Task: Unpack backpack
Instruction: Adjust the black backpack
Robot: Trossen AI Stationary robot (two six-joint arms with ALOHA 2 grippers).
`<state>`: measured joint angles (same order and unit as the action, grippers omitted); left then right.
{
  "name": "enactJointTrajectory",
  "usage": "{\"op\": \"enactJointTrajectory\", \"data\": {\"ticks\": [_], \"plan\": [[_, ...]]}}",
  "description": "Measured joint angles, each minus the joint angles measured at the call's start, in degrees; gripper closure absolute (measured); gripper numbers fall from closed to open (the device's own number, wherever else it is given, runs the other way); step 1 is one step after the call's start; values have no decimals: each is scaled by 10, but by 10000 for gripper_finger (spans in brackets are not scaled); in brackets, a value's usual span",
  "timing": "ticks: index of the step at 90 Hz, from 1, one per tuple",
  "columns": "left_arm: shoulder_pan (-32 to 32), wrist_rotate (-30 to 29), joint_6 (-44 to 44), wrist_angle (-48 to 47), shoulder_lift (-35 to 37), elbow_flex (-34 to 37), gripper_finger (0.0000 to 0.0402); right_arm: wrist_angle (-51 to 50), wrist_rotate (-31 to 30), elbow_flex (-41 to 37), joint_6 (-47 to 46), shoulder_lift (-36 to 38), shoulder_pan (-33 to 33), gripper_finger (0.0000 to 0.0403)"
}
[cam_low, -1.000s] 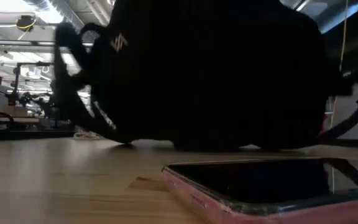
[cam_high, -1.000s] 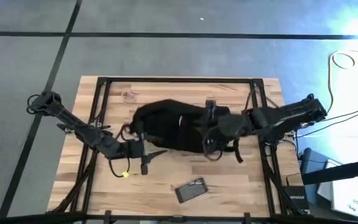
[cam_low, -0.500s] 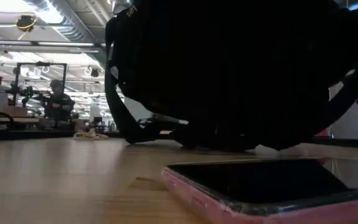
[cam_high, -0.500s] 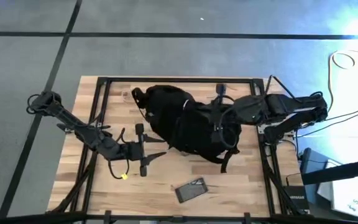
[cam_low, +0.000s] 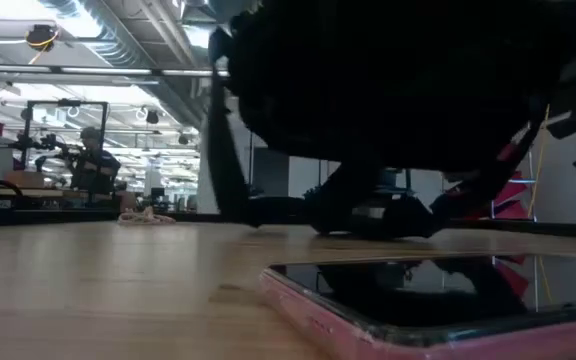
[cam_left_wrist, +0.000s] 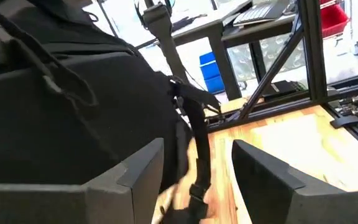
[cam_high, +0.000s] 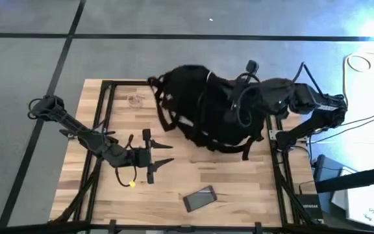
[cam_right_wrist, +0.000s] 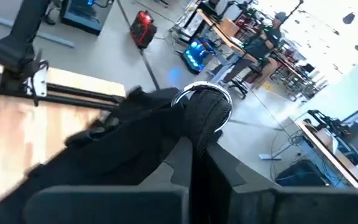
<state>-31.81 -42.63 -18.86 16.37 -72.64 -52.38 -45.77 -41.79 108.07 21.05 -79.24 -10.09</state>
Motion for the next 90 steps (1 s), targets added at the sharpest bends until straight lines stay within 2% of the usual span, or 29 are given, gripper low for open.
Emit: {"op": "enactJointTrajectory", "data": {"ticks": [8,16,32,44,60,72,90], "plan": [[0,0,5,-9,0,0,226,-8,3,7,-15,0,5,402],[0,0,8,-19,0,0,226,-36,35,8,-63,0,5,402],[13,0,39,-69,0,0,226,-123,130,-17,-243,-8,4,402],[28,0,83,-108,0,0,226,-146,188,-83,-345,-15,4,402],[38,0,110,-130,0,0,226,-115,283,-207,-400,-19,4,402],[39,0,111,-127,-5,0,226,-52,288,-299,-404,-19,4,402],[63,0,131,-126,-38,0,226,14,208,-357,-401,-20,8,402]]}}
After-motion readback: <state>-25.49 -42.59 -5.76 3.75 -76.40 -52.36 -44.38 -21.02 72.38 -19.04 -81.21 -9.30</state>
